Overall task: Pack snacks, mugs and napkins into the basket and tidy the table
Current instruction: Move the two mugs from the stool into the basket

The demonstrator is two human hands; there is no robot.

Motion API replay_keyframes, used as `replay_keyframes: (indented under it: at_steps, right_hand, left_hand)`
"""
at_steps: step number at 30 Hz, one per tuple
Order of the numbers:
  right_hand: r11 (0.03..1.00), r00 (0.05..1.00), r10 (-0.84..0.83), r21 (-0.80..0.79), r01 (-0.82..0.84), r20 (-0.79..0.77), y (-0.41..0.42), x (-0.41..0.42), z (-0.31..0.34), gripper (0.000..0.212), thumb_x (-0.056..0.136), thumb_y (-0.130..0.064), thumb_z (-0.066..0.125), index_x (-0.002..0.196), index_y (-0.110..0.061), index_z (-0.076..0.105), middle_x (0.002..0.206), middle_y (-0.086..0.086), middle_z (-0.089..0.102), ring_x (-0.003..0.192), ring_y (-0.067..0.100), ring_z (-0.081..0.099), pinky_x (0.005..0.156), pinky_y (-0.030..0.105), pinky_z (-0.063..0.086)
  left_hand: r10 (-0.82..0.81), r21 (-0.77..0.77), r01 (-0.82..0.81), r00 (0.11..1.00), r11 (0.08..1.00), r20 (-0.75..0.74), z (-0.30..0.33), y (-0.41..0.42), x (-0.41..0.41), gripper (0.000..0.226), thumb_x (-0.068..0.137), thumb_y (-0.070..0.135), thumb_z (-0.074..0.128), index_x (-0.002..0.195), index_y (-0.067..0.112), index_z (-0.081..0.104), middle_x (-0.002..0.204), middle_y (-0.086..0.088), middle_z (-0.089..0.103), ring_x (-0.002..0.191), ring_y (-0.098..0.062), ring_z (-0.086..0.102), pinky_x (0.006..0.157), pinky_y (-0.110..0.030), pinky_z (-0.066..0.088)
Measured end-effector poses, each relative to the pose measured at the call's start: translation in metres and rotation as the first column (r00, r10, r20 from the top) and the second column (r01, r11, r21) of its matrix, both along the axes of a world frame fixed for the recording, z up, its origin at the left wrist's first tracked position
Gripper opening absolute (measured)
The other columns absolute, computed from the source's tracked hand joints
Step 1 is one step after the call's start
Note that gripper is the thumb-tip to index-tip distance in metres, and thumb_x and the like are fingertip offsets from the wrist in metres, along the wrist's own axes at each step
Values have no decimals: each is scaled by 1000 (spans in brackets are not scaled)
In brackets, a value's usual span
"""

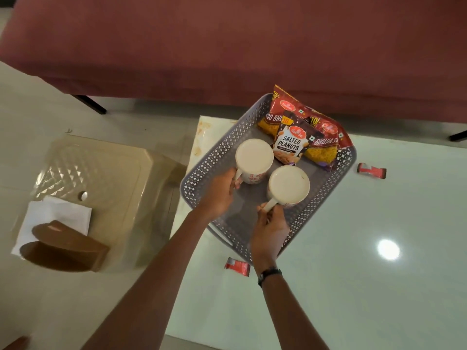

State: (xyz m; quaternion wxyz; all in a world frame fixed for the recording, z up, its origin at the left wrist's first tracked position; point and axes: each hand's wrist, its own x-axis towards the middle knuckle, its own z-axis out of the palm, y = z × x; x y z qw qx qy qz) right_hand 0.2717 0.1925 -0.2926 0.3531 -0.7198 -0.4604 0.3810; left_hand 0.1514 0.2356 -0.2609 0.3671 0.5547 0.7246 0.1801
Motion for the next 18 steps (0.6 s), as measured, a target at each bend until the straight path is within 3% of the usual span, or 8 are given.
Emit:
replay_keyframes:
  at_steps: [4,6,9,11,15,18]
  right_hand:
    - [1000,1000,17,-1,-17,-2,2,-2,2,8,89,1,56,94,-2,61,80,-2,62,70,13,55,63,17,39]
    - [1000,1000,27,-6,-27,-14,1,-2,2,7,89,-1,56,93,-2,61,80,-1,62,68,11,54,61,15,38]
    - [999,998,46,-13,-46,-31,1,0,2,7,89,-4,58,94,-2,62,80,0,64,67,4,53,59,6,37]
    - [998,998,46,-28,-47,-36,1,2,5,9,88,-5,60,96,-2,63,81,1,64,68,10,54,61,2,38]
    - [992,993,-87,-94,80,-75,-15,3,23,22,85,-1,59,106,-8,58,101,4,63,92,17,58,80,29,50]
    - [999,998,-27,25,28,-56,-40,-1,44,23,87,3,54,102,-14,53,104,2,56,95,18,55,79,32,51]
  left_hand:
    - [47,-22,-48,998,999,-42,-1,2,7,21,91,-1,41,110,-3,52,99,-16,59,91,-21,52,70,-22,30]
    - [73,-17,-74,997,997,-40,-1,3,9,22,90,-1,43,111,-4,51,108,-22,59,97,-28,55,71,-21,29]
    - [105,-14,-106,993,994,-56,-6,1,9,21,91,-1,44,110,-3,52,108,-21,58,93,-23,53,64,-16,25]
    - [118,6,-118,991,993,-68,-10,-3,8,23,92,2,44,114,-1,51,112,-21,58,99,-29,56,69,-18,29]
    - [258,166,-253,966,953,-8,3,-27,6,29,93,4,46,121,7,51,122,-11,55,112,-20,53,84,-16,39]
    - [414,311,-418,907,854,80,26,-63,3,27,94,7,47,119,9,53,119,-5,58,110,-8,51,92,-16,41]
